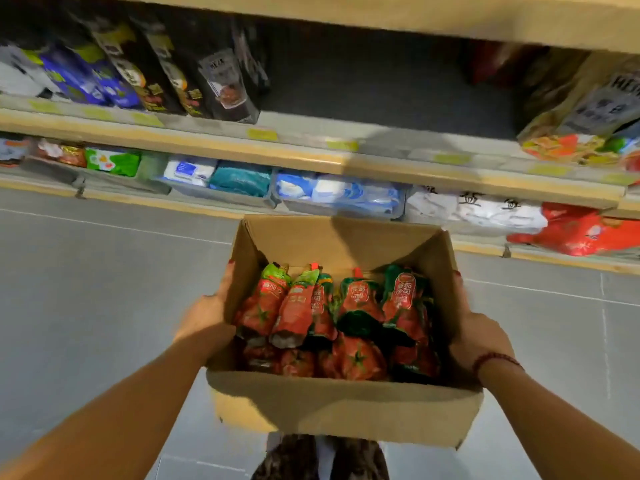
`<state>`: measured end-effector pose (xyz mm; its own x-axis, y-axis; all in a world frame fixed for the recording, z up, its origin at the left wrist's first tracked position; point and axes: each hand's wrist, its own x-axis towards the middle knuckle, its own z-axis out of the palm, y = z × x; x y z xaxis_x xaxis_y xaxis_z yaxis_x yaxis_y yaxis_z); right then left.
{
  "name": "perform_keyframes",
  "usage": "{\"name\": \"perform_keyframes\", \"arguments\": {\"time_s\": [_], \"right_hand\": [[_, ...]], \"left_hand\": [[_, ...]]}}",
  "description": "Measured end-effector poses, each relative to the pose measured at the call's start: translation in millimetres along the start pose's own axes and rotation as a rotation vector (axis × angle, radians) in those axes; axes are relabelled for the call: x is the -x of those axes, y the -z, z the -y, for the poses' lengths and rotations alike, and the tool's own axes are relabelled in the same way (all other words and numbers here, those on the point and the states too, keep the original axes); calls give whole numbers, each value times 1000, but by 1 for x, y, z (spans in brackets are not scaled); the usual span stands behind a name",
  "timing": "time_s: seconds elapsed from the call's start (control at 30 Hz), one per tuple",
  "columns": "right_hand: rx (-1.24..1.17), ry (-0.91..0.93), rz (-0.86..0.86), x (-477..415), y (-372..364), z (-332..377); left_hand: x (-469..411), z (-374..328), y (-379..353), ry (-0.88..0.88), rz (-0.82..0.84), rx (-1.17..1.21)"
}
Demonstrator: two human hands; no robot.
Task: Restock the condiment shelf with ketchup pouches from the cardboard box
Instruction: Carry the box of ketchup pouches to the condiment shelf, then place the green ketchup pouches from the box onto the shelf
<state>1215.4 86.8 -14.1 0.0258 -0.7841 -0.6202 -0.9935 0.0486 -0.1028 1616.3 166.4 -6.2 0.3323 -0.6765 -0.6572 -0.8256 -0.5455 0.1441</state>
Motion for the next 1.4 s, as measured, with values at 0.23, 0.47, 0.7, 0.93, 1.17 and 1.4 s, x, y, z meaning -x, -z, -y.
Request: {"name": "perform_keyframes", "arguments": {"time_s": [0.23, 0.47, 0.7, 0.93, 1.17, 1.4], "right_hand": [[-14, -104, -29, -56, -78, -15], [-47, -110, -107, -94, -131, -37], [-71, -97, -155, -91, -172, -47], [-164, -90, -111, -85, -172, -53], [-200, -95, -93, -74, -124, -52], [-332, -68, -163, -94, -108, -51]], "left_hand": [[-77, 0, -74, -56, -55, -36], [-106, -8, -127, -49, -107, 54], [-104, 2, -167, -23, -171, 69], [-103, 3, -157, -82, -160, 2], [-79, -60, -133, -104, -169, 40], [-91, -145, -164, -486, 148, 104]]}}
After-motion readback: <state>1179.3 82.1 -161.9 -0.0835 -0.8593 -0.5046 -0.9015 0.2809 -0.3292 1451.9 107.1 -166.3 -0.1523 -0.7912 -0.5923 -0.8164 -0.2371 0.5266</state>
